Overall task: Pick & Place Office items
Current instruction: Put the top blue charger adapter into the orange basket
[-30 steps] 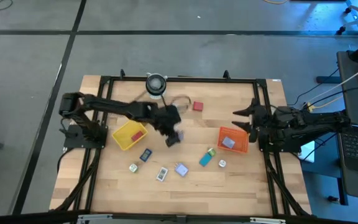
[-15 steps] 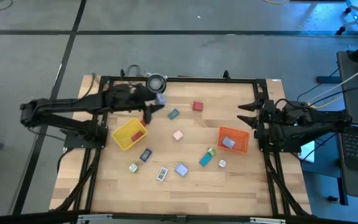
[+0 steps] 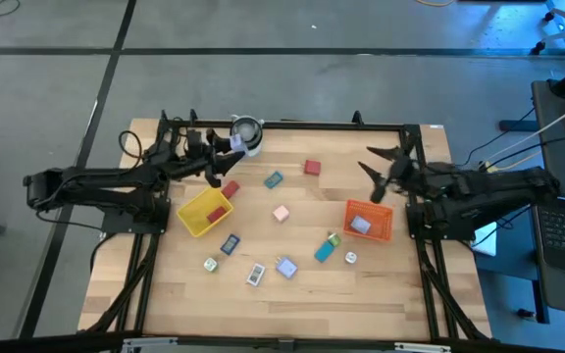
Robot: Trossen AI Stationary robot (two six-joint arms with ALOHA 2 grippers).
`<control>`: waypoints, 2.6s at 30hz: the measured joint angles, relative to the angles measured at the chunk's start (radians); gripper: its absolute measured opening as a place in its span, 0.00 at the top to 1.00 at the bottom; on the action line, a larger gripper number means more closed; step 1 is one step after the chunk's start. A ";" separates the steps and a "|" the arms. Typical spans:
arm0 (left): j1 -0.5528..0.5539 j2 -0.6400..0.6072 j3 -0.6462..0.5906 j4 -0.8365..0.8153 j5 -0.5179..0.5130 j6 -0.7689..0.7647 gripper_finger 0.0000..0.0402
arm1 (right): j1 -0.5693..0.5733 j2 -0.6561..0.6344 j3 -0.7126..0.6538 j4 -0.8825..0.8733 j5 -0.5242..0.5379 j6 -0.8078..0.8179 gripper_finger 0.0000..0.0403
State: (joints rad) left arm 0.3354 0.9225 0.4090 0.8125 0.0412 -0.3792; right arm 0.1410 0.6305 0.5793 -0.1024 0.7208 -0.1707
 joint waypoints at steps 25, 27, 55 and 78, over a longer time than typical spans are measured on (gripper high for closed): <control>-0.046 0.381 0.001 0.660 -0.068 -0.060 0.47 | -0.003 0.531 0.000 0.921 0.191 -0.474 0.46; -0.046 0.414 0.005 0.741 -0.074 -0.078 0.47 | -0.009 0.584 0.015 0.986 0.169 -0.530 0.46; -0.047 0.584 0.192 0.746 0.102 -0.187 0.47 | -0.017 0.968 0.436 0.964 -0.021 -0.620 0.46; -0.052 0.583 0.298 0.597 0.163 -0.184 0.47 | 0.001 1.015 0.478 1.050 -0.028 -0.657 0.30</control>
State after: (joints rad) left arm 0.2833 1.5059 0.7067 1.4090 0.2039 -0.5629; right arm 0.1420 1.6455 1.0569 0.9480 0.6929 -0.8272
